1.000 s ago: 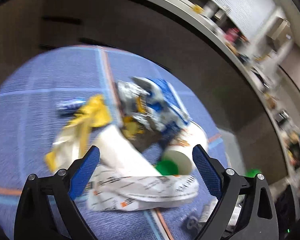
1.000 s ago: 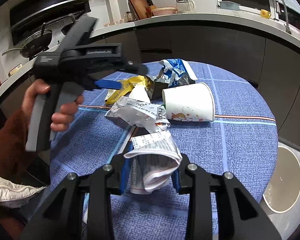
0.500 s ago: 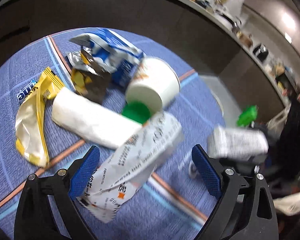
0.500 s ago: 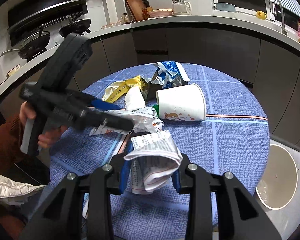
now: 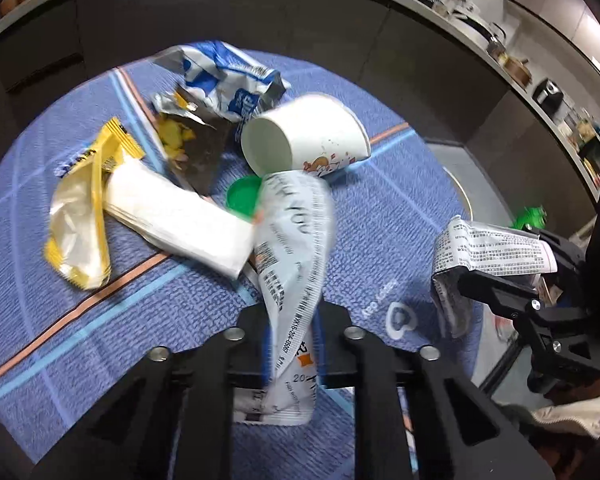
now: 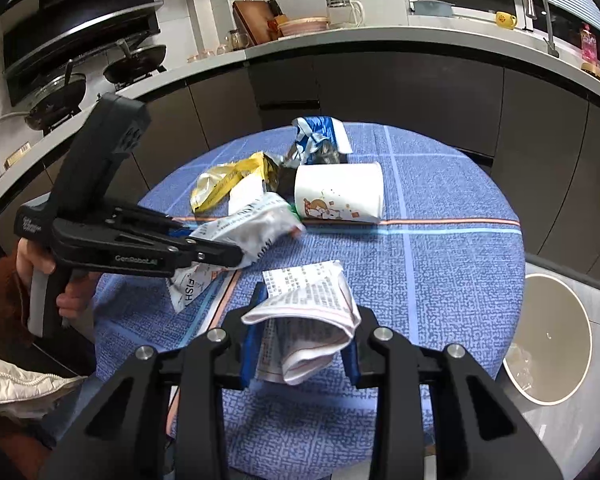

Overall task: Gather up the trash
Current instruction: 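Grasp a crumpled receipt with the right gripper while the left grasps a white printed wrapper, then carry both items to the bin and open both grippers above it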

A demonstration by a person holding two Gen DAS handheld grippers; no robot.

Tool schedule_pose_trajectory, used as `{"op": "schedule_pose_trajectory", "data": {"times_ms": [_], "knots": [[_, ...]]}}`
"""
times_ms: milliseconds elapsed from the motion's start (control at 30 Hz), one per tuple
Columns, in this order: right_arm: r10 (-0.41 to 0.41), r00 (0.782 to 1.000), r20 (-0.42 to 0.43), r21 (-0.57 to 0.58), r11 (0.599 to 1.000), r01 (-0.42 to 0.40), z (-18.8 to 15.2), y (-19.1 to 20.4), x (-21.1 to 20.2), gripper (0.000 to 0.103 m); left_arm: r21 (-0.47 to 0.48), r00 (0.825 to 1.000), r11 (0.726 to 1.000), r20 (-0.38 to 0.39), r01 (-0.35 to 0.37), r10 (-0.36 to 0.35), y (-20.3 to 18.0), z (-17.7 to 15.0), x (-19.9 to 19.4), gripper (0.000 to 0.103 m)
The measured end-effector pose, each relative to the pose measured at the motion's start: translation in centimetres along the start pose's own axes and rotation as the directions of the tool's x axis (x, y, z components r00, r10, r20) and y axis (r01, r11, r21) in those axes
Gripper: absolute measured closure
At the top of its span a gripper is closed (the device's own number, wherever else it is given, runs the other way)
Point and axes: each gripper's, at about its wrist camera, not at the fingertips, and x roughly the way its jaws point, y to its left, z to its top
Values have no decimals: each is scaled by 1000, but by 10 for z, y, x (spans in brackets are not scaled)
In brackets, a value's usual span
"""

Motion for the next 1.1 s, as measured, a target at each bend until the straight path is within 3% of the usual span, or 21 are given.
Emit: {"op": "schedule_pose_trajectory", "data": {"times_ms": [133, 333, 533, 867, 1100], "knots": [[-11, 999, 46, 16, 1000, 10, 4, -5, -15, 70, -27, 998, 1000, 59, 13, -12, -8, 1, -27, 94], [-58, 990, 132, 62, 997, 50, 13, -24, -47, 70, 4, 988, 999, 149, 45, -45, -39, 15, -61, 94], [-165, 970, 179, 131, 981, 143, 12, -59, -75, 70, 64, 967, 988, 205, 140, -150, -81, 46, -71, 95], [-353, 925, 143, 304, 905, 298, -26, -143, -96, 70, 157, 948, 953, 150, 259, -282, -146, 99, -21, 95], [-406, 910, 89, 400, 851, 341, -54, -196, -77, 70, 175, 938, 928, 52, 329, -343, -185, 124, 43, 95]]}}
